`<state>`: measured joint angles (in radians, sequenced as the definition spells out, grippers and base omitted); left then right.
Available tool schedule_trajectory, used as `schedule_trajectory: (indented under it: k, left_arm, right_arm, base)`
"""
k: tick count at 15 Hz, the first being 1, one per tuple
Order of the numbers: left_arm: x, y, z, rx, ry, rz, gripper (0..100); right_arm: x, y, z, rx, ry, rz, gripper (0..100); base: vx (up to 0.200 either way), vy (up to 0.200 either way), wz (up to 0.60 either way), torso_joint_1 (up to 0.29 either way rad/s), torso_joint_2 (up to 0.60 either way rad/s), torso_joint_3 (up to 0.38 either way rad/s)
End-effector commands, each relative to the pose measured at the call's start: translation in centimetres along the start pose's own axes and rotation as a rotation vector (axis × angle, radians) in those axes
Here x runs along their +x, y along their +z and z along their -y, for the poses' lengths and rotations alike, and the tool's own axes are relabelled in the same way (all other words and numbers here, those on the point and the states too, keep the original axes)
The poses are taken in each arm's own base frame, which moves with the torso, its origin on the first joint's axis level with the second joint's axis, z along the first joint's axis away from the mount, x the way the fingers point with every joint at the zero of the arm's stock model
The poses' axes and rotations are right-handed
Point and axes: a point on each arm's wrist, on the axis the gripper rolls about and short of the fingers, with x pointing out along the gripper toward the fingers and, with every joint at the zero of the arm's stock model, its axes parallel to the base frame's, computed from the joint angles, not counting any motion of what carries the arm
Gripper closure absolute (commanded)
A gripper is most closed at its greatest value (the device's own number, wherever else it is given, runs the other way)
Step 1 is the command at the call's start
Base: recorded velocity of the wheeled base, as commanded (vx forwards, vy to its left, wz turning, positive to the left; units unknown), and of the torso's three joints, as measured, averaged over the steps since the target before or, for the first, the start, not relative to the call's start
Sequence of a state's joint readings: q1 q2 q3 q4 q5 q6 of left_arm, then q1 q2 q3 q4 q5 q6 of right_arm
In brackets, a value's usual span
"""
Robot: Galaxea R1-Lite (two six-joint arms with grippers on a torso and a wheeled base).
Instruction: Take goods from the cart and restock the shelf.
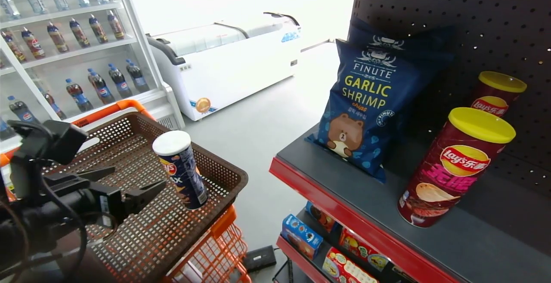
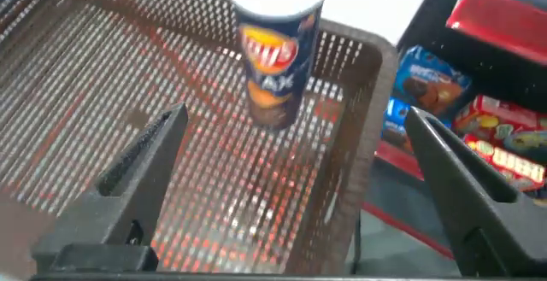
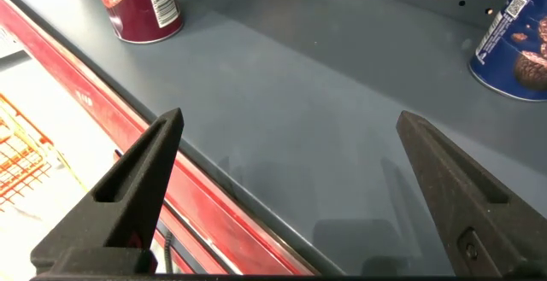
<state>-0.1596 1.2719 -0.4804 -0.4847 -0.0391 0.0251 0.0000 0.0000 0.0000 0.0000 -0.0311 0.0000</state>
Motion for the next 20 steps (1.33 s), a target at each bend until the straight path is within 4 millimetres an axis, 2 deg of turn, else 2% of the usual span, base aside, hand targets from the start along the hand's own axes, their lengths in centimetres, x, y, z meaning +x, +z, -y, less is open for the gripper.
schedule_trajectory:
  k: [1,6,7,10,14,20]
  left_arm:
    - [3.7,-1.7,0.5,0.007,-0.007,-0.095,0]
    - [6.7,-2.4,0.2,0.015,0.137,-0.07,0]
    - [6.7,-2.4,0.2,0.015,0.137,-0.07,0]
    - [8.4,-3.7,0.0,0.012,0.148,-0.123,0]
    - [11.2,-4.7,0.0,0.006,0.149,-0.08,0]
    - [12.8,-4.9,0.0,0.005,0.149,-0.043,0]
  right_arm:
    - [0.0,0.0,0.0,0.0,0.0,-0.002,0]
    - [0.0,0.0,0.0,0.0,0.0,-0.002,0]
    - [0.0,0.0,0.0,0.0,0.0,-0.002,0]
    - [0.0,0.0,0.0,0.0,0.0,-0.002,0]
    - [0.0,0.0,0.0,0.0,0.002,-0.002,0]
    - [0.0,0.0,0.0,0.0,0.0,0.0,0]
  base:
    - [0.0,0.0,0.0,0.0,0.0,0.0]
    - [0.0,0.0,0.0,0.0,0.0,0.0]
    - [0.0,0.0,0.0,0.0,0.0,0.0]
    - [0.0,0.0,0.0,0.0,0.0,0.0]
    - [0.0,0.0,0.0,0.0,0.0,0.0]
    - [0.0,0.0,0.0,0.0,0.0,0.0]
